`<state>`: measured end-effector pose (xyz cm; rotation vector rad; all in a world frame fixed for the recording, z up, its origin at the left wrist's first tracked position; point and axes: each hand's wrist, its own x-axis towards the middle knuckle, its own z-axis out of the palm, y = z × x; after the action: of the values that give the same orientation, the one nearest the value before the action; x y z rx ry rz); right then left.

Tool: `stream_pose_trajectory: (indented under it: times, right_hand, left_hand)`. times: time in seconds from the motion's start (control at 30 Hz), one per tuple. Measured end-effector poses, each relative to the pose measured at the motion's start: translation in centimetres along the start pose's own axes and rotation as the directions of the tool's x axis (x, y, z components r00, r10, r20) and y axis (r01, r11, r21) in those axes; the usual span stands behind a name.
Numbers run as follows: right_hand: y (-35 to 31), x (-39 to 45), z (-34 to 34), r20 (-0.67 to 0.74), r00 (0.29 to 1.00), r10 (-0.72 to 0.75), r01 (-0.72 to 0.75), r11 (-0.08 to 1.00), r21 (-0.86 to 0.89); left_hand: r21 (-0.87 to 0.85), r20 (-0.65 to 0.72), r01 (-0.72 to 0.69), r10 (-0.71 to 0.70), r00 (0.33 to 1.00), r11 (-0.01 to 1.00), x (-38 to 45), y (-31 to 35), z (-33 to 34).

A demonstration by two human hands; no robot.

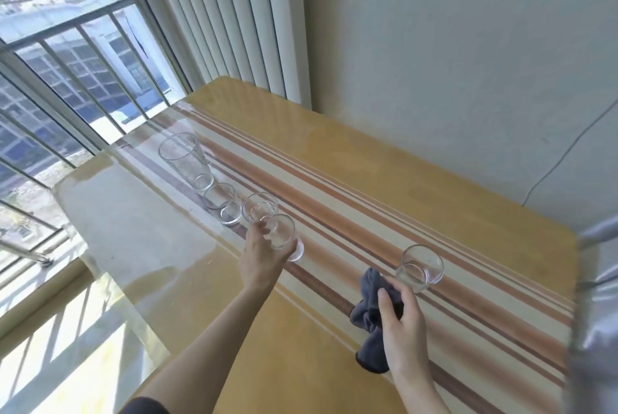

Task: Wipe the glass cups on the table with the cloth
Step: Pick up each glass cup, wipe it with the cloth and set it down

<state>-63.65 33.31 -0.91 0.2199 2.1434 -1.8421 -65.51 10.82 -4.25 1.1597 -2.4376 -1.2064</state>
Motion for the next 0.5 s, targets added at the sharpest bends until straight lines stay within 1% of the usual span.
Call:
stream_pose_trajectory:
  times: [0.07, 0.17, 0.23, 0.3, 0.33, 0.4, 0.47, 0.5]
  right_hand:
    - [-1.0, -0.1, 0.0, -0.013, 0.999, -0.033, 0.033, 0.999, 0.025]
    - [-3.9, -1.3, 0.1, -0.046, 0.993, -0.107, 0.113, 0.983, 0.143]
    - [-6.1, -2.6, 0.3, -0.112, 0.977, -0.18, 0.201, 0.953, 0.228]
    - [-8.6, -4.2, 0.8, -0.173, 0.933, -0.315, 0.353, 0.897, 0.268]
    - [-9.9, -4.9, 1.2, -0.156, 0.904, -0.398, 0.426, 0.864, 0.269]
    - [-11.8, -5.6, 2.5, -0.02, 0.838, -0.545, 0.536, 0.816, 0.214]
    - [-13.0, -5.9, 4.2, 0.134, 0.768, -0.626, 0.616, 0.78, 0.11]
    - [-13.3, -5.9, 4.8, 0.163, 0.733, -0.661, 0.664, 0.747, 0.042]
  left_hand:
    - [-0.19, 0.063, 0.025, -0.014, 0.998, 0.982, -0.7, 1.1, -1.9]
    - [-0.44, 0.201, 0.037, 0.058, 0.978, 0.897, -2.1, 3.4, -5.4]
    - [-0.516, 0.25, 0.024, 0.124, 0.96, 0.856, -3.1, 4.7, -7.4]
    - [-0.533, 0.271, -0.021, 0.193, 0.943, 0.846, -4.3, 6.0, -9.0]
    - [-0.511, 0.28, -0.058, 0.23, 0.932, 0.858, -5.1, 6.7, -9.8]
    - [-0.45, 0.29, -0.15, 0.303, 0.908, 0.88, -6.5, 8.1, -11.0]
    - [-0.453, 0.279, -0.21, 0.362, 0.889, 0.866, -7.8, 9.1, -11.7]
    - [-0.469, 0.269, -0.224, 0.38, 0.885, 0.854, -8.3, 9.4, -12.1]
